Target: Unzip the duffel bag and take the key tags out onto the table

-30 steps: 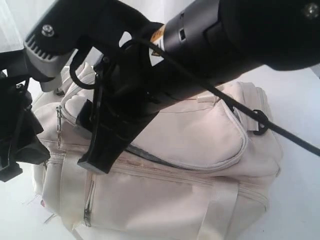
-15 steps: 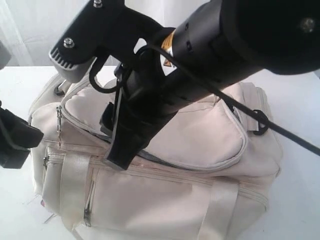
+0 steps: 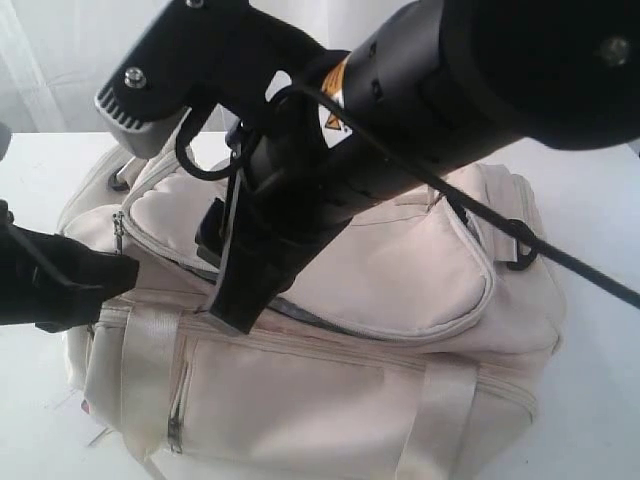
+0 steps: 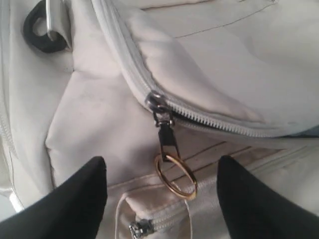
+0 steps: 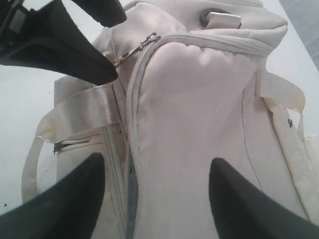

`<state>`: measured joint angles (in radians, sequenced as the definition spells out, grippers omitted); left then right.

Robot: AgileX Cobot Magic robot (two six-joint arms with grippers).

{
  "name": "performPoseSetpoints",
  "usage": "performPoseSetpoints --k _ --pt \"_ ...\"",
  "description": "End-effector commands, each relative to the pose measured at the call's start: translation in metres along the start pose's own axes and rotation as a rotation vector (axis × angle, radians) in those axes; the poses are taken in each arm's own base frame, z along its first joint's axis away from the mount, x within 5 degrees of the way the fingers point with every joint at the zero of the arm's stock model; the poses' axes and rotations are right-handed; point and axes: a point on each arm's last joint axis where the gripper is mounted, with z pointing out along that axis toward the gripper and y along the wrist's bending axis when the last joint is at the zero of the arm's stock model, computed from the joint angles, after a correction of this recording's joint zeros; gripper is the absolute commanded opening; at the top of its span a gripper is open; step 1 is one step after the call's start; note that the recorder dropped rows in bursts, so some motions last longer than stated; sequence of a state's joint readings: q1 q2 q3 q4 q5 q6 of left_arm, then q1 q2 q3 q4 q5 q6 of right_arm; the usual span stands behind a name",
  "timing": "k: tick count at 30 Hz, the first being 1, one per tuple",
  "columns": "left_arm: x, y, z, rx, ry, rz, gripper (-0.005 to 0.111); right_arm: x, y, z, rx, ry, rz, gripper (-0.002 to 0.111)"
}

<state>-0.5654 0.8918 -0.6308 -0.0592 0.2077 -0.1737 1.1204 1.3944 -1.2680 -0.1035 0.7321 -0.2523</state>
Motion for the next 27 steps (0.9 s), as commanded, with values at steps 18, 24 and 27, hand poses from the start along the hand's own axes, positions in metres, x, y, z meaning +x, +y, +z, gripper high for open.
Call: performPoseSetpoints --k 18,24,27 --pt "0.004 0.001 0.023 -0.004 0.065 -0.026 0.018 -0.001 -0.002 -0.002 0.011 -0.024 0.008 0.058" --pt "-0.014 -0.004 0.006 0.011 0.047 0.015 0.0 -0.004 -0.003 -0.001 0.019 -0.059 0.008 0.058" --pt "-0.021 -0.006 -0.006 0.02 0.035 0.054 0.0 -0.008 -0.002 0.002 0.018 -0.124 0.028 0.058"
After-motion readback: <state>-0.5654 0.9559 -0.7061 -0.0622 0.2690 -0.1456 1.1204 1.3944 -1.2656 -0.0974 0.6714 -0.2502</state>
